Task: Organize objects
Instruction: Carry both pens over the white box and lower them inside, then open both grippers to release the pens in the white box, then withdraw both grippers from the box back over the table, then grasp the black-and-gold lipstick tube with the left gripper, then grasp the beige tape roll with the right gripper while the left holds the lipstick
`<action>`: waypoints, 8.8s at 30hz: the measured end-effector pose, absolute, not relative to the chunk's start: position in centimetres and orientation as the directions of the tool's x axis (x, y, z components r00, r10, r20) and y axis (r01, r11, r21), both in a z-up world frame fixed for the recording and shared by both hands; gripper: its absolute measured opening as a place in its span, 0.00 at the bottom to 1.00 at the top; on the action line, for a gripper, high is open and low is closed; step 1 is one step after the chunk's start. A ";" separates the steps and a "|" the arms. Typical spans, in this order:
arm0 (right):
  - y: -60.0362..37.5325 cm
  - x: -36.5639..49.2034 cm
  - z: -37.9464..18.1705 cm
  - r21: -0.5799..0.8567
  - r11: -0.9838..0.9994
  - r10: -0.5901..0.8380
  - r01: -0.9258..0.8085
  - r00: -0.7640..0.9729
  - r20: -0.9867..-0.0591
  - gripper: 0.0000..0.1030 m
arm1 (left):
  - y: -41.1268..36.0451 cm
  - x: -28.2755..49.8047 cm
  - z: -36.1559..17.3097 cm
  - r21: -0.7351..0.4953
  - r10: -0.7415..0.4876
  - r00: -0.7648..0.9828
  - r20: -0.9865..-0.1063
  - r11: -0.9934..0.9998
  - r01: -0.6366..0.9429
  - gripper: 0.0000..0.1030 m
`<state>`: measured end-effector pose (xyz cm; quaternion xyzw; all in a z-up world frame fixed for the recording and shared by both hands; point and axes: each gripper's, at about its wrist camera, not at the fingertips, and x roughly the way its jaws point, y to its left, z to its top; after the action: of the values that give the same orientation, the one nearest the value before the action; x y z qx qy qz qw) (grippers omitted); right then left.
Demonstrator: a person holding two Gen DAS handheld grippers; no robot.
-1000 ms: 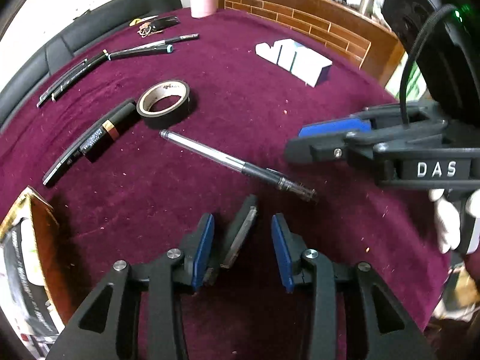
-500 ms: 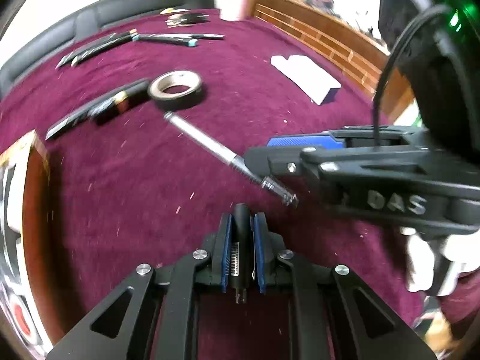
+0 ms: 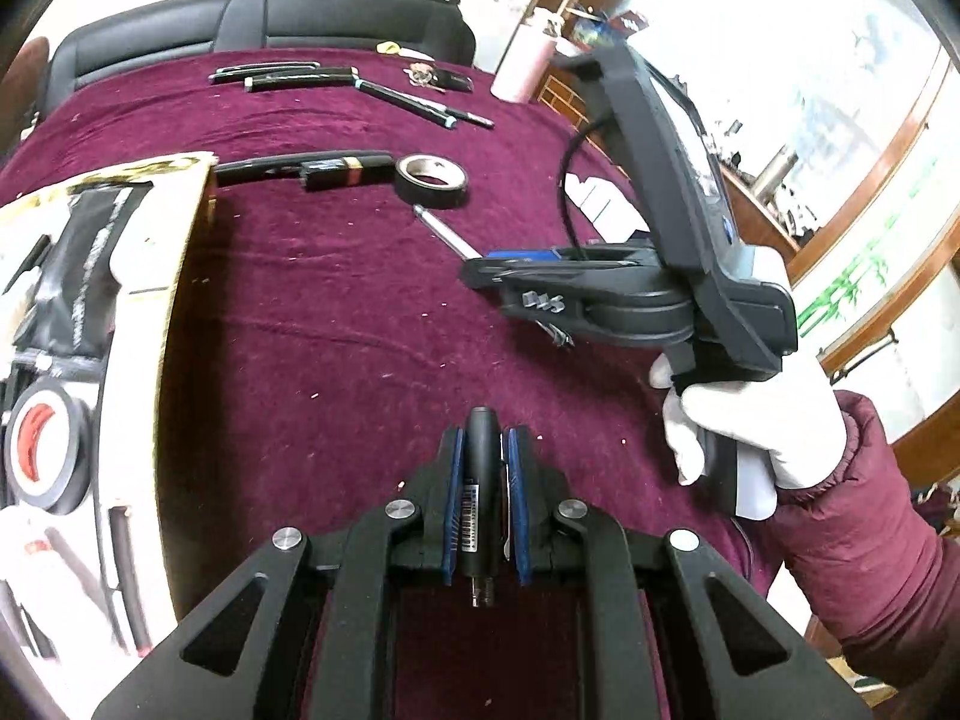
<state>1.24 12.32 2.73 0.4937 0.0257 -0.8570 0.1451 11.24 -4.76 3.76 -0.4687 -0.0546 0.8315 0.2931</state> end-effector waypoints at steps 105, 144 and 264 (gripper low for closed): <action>10.4 11.9 7.5 0.339 -0.922 -0.378 0.189 -0.634 -0.675 0.46 | -10.4 17.2 4.5 -0.303 0.413 -0.580 -0.702 -0.911 -0.281 0.77; 14.2 6.9 6.9 -0.102 -0.995 0.058 0.024 -0.688 -0.724 0.52 | -6.4 10.7 7.7 -0.211 0.361 -0.616 -0.701 -0.929 -0.304 0.77; 7.0 2.6 10.1 0.298 -0.875 -0.468 0.381 -0.512 -0.720 0.09 | -19.9 11.1 5.7 -0.384 0.440 -0.540 -0.718 -0.897 -0.220 0.14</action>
<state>2.57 7.02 10.09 0.4293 -0.0510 -0.8680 0.2444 11.14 -19.89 5.74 -0.4403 -0.1246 0.8687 0.1899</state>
